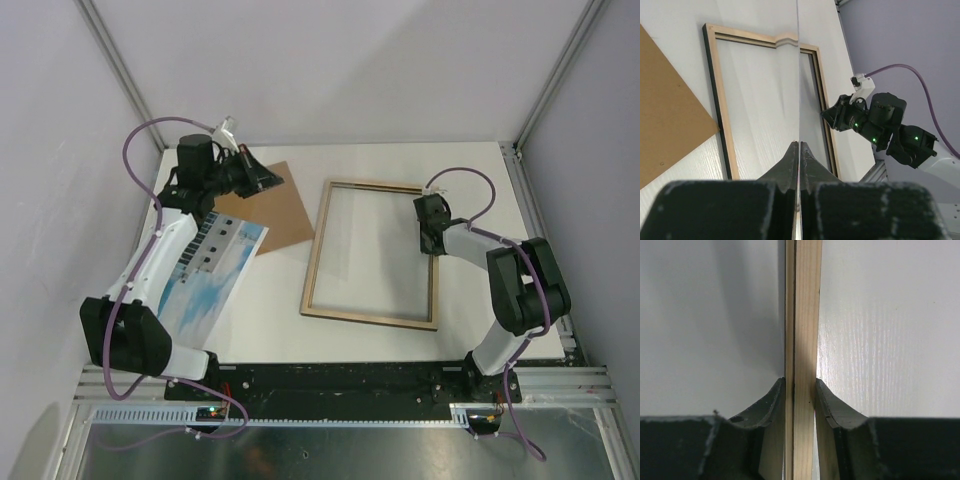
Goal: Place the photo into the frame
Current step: Move the frame body to the center of the board, then place the glass panel in the frame body.
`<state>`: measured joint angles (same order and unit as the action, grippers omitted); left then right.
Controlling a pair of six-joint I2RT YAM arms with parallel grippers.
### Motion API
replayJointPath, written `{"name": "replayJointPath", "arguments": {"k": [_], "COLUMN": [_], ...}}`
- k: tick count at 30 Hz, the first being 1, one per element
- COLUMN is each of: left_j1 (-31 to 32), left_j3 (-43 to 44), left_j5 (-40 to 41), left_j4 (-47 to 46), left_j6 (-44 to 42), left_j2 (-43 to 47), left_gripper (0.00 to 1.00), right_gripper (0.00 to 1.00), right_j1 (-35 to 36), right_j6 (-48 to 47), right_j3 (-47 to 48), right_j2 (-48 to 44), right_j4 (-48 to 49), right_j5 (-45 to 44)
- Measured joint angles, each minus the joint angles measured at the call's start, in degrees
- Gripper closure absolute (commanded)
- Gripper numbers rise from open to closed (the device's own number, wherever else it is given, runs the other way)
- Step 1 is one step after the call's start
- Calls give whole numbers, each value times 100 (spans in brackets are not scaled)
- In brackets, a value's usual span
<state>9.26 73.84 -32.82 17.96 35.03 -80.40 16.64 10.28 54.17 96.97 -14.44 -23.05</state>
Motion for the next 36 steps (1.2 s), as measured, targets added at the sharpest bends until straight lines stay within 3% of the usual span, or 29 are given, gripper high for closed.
{"name": "replayJointPath", "arguments": {"k": [3,11,14,21,26,30,36], "left_j1": [0,20,94,400,605,822,1174], "left_j3": [0,-2,-28,-356,-852,-1126,-1373], "left_j5": [-105,-240,-238,-256,-369,-472,-535], "left_j4": [0,0,-26,-442,-1115,-1814,-2723], "left_j6": [4,48,105,472,1029,1532,2155], "left_j2": [-17,-168,-223,-308,-431,-721,-1156], "left_gripper": [100,100,100,100,100,100,100], "right_gripper": [77,33,27,29,40,54,62], "right_j1": [7,-186,-433,-1032,-1388,-1707,-1963], "right_j6": [-42,-46,160,1021,1530,1794,1961], "right_j3": [0,0,0,31,39,39,26], "right_j2": [0,-66,-323,-1023,-1211,-1231,-1228], "right_j4": [-4,-164,-321,-566,-754,-883,-920], "right_j5": [-2,76,356,1161,1528,1751,1904]}}
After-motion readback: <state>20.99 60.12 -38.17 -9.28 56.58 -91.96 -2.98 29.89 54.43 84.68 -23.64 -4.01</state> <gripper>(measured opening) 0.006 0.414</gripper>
